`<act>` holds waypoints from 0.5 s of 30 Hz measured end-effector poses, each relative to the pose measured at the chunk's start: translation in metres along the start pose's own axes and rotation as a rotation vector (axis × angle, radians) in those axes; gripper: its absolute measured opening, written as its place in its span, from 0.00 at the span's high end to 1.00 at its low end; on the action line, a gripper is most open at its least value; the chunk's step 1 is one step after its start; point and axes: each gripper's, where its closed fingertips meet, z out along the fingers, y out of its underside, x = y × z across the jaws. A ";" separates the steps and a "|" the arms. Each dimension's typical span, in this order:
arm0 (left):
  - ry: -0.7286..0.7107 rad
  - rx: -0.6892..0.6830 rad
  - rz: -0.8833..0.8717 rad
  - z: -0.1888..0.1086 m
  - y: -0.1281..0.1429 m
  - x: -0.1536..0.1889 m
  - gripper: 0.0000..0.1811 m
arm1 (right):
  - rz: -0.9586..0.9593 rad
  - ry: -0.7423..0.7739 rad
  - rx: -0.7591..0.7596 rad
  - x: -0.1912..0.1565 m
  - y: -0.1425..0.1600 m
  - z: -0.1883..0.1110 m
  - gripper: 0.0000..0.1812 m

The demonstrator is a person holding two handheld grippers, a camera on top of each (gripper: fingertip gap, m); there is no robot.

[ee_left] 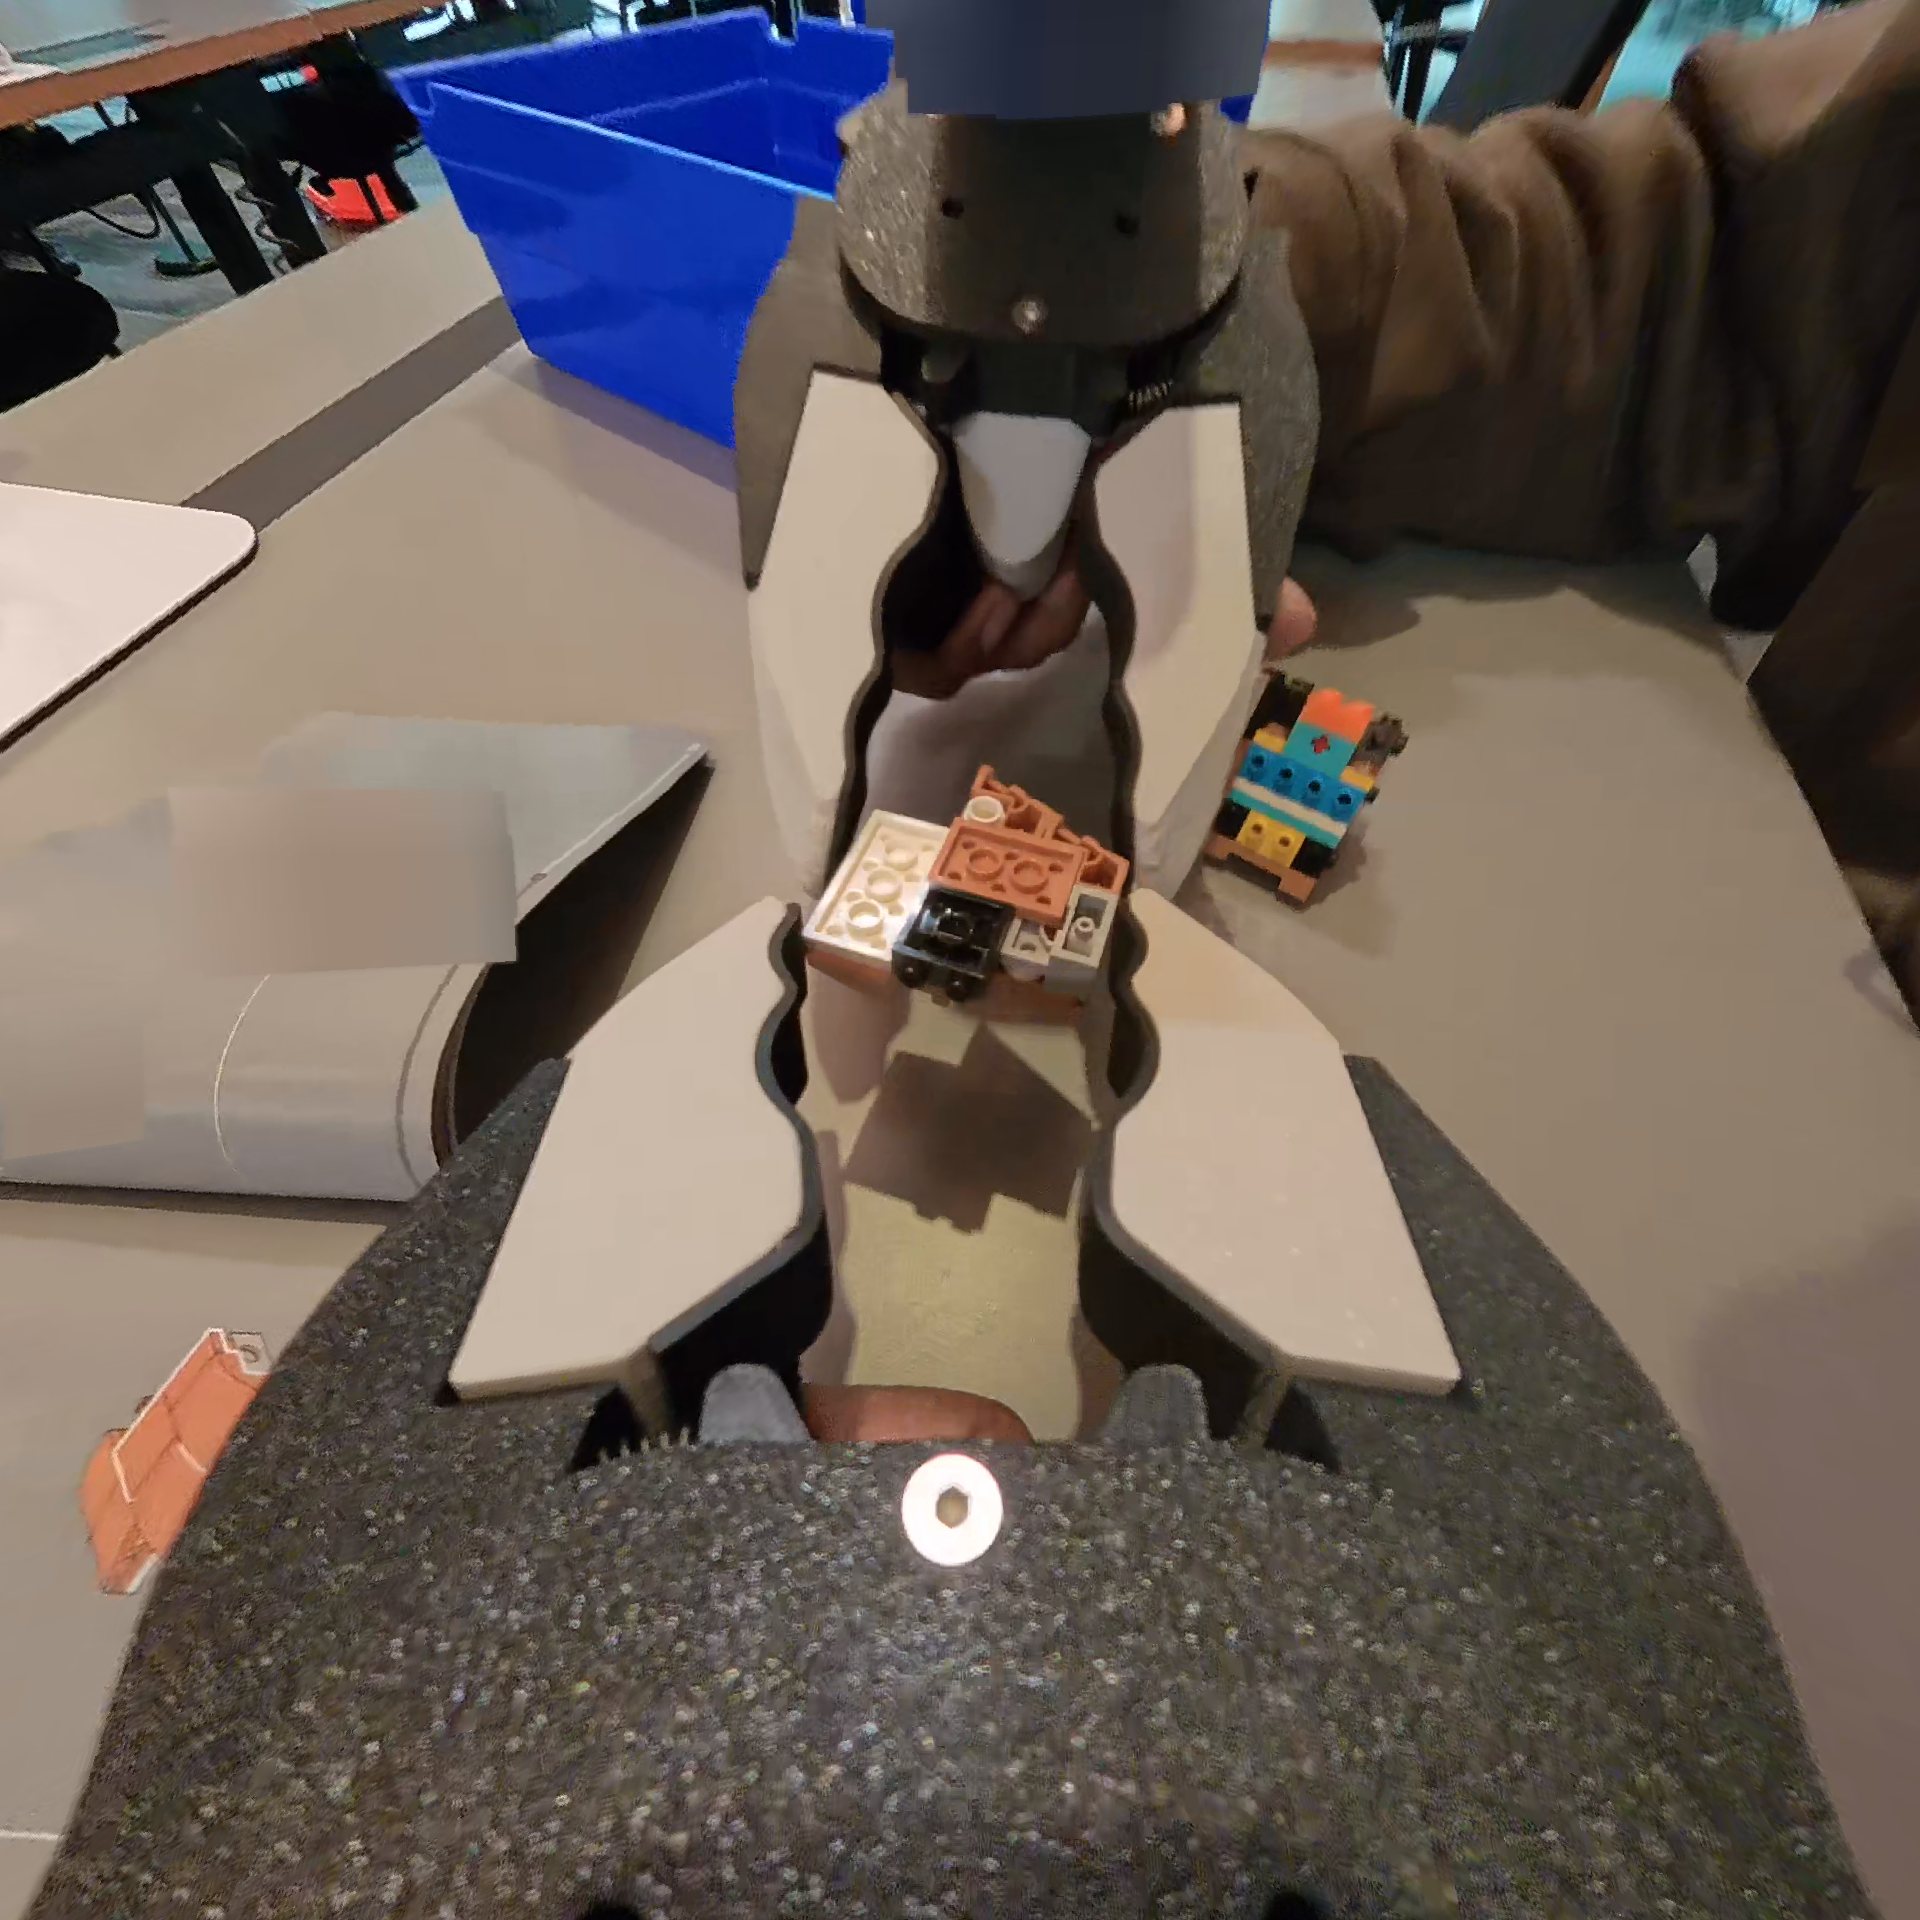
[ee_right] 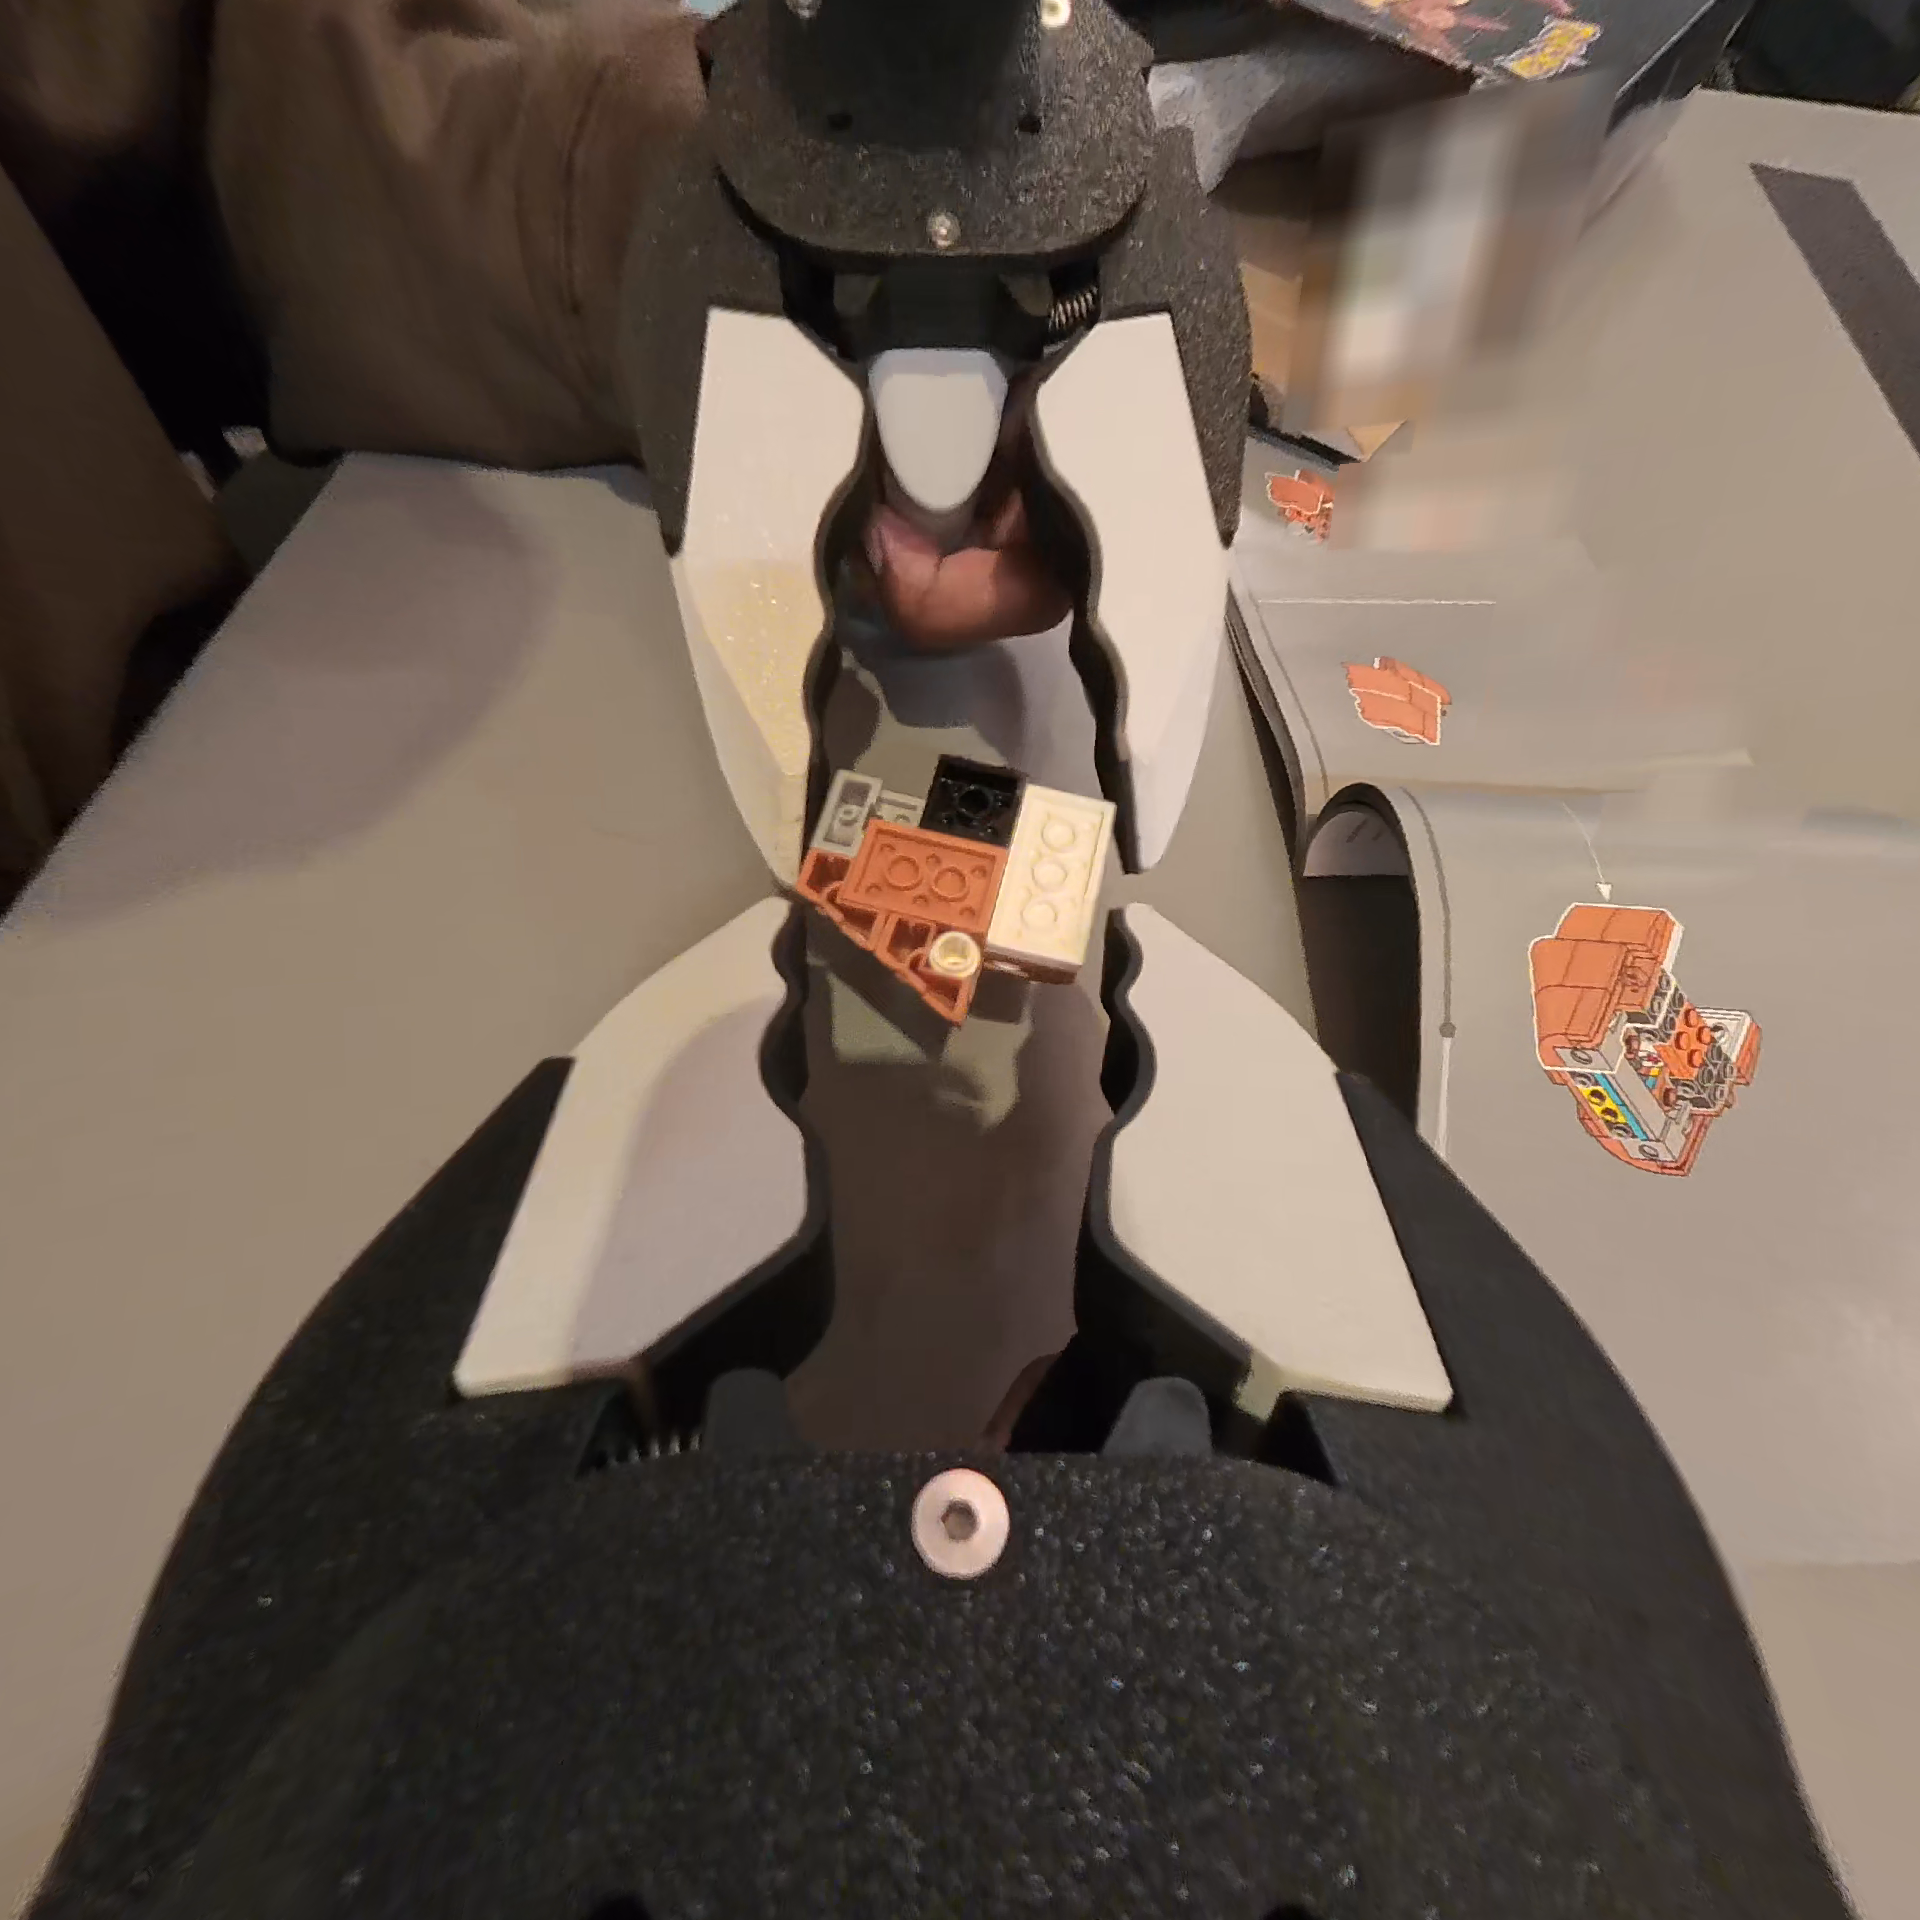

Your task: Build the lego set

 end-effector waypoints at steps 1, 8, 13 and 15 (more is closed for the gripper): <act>-0.007 0.008 -0.009 0.000 -0.001 -0.002 0.69 | 0.017 -0.009 0.003 -0.001 0.000 0.001 0.69; -0.043 -0.026 0.086 0.003 0.001 0.001 0.69 | 0.084 -0.037 -0.001 -0.003 0.000 0.002 0.66; -0.017 -0.023 0.072 0.005 0.003 0.003 0.69 | 0.098 -0.073 0.001 -0.007 0.002 0.003 0.68; 0.010 -0.016 0.055 0.005 0.003 0.006 0.69 | 0.086 -0.090 0.003 -0.009 0.003 0.002 0.68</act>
